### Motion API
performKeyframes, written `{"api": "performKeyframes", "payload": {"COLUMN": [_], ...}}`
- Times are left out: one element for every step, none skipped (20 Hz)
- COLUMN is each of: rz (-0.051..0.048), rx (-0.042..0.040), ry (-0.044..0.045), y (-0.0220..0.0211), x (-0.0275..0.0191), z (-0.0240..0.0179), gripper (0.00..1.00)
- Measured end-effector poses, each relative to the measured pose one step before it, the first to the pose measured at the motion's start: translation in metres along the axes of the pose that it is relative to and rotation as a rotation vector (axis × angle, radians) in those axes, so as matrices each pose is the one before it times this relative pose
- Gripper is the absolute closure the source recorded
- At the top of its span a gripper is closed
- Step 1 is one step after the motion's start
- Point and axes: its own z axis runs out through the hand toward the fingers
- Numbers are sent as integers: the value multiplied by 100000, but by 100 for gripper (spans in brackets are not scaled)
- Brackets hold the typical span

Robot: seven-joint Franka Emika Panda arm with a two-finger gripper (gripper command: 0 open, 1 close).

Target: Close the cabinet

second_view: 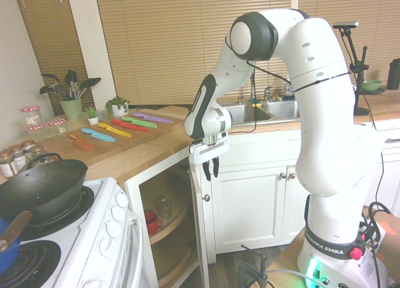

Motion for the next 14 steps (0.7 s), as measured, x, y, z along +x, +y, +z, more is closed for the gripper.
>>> {"api": "performKeyframes", "payload": {"rz": [-244, -243, -240, -318, -435, -611, -893, -1137, -1198, -1271, -1184, -853, -691, -683], "rx": [-104, -89, -73, -42, -38, -62, -66, -95, -72, -272, -534, -515, -469, -402], "ry": [3, -3, 13, 75, 139, 180, 357, 508, 590, 422, 416, 371, 350, 314], "y": [-47, -55, -50, -91, -135, -195, -274, -320, -402, -482, -469, -476, -470, -441], "x": [-70, -90, -89, -100, -106, -132, -168, -190, -234, -311, -322, -332, -329, -312], "z": [29, 43, 46, 31, 11, -4, -18, -25, -35, -26, -12, -12, -15, -17], "gripper": [100, 100, 100, 100, 100, 100, 100, 100, 100, 100, 100, 100, 100, 100]}}
